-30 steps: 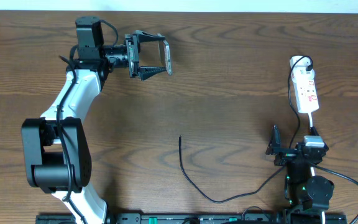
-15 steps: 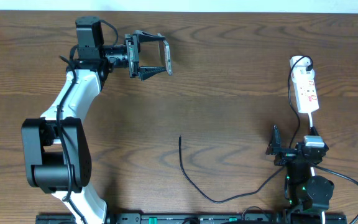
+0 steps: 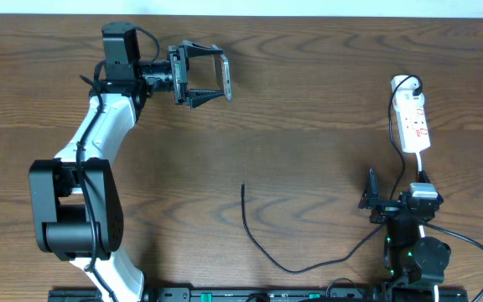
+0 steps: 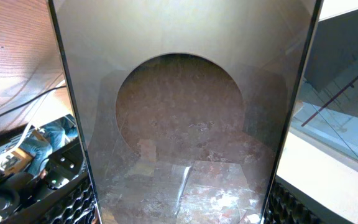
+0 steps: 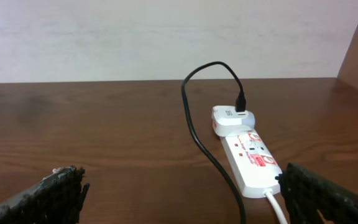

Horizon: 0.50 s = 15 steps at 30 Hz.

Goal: Plug charger to phone and switch on socket
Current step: 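Carry the upright phone toward the table center with the left gripper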

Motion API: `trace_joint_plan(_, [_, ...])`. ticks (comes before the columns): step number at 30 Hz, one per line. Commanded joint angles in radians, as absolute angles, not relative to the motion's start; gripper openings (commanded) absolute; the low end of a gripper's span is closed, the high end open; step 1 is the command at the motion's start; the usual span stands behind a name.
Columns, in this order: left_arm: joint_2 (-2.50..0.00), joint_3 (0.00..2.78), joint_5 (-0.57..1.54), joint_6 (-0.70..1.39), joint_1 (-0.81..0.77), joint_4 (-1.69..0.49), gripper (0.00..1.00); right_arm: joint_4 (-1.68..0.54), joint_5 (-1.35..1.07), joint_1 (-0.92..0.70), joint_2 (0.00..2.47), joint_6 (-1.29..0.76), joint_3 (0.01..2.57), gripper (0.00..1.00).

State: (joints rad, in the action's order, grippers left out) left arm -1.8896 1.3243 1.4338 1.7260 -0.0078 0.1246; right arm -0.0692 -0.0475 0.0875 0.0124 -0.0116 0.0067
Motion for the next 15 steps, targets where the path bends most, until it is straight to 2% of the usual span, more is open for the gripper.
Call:
trace_joint_plan(1, [-1.874, 1.351, 1.453, 1.703, -0.006, 0.134, 0.07, -0.074, -0.039, 0.092, 0.007, -0.022, 0.006, 0.99])
trace_joint_plan(15, [-1.874, 1.351, 1.431, 1.665, 0.04, 0.133, 0.07, -0.074, -0.039, 0.092, 0.007, -0.022, 0.006, 0.99])
